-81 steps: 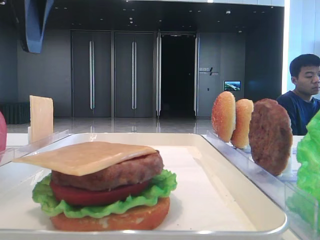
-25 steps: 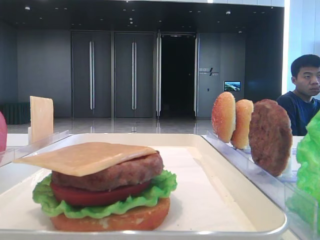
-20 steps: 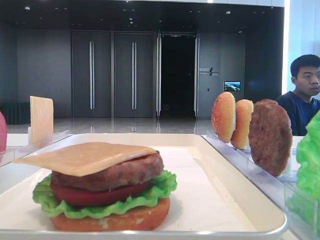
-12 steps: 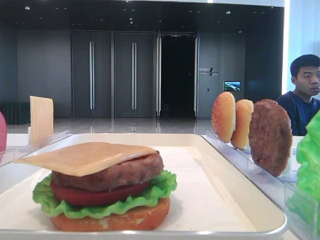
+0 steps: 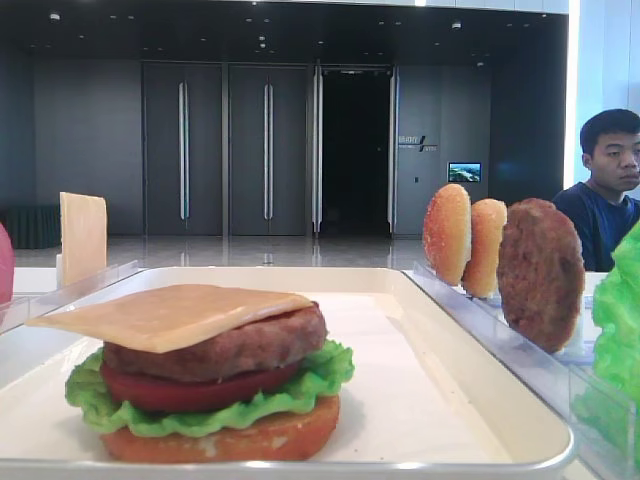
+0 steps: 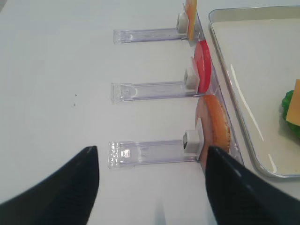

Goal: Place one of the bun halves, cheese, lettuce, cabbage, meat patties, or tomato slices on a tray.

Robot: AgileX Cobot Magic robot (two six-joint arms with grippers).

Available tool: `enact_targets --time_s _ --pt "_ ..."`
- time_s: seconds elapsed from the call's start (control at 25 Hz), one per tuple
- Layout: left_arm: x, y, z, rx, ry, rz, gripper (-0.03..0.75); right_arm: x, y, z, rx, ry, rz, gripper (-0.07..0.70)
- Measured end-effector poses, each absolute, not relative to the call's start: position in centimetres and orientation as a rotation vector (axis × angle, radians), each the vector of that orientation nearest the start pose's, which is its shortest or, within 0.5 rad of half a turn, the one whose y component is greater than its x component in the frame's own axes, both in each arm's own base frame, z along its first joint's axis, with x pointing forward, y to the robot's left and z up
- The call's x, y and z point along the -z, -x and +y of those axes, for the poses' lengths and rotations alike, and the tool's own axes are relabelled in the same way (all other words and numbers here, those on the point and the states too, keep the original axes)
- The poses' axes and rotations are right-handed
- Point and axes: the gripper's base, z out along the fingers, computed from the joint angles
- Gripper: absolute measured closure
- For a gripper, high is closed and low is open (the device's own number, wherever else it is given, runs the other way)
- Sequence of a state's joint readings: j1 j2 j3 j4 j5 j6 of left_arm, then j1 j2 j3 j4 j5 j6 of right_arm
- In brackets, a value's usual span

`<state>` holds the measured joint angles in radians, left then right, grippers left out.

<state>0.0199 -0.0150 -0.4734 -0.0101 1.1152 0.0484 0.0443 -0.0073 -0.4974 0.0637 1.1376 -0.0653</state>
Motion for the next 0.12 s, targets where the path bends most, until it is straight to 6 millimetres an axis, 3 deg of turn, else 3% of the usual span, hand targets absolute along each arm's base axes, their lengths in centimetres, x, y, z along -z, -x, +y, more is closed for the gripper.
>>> enact_targets --time_s 0.12 --pt "-26.55 0.65 -0.10 -0.029 -0.031 2.110 0.191 -27.05 0.94 0.48 -0.065 0.122 2.112 0.178"
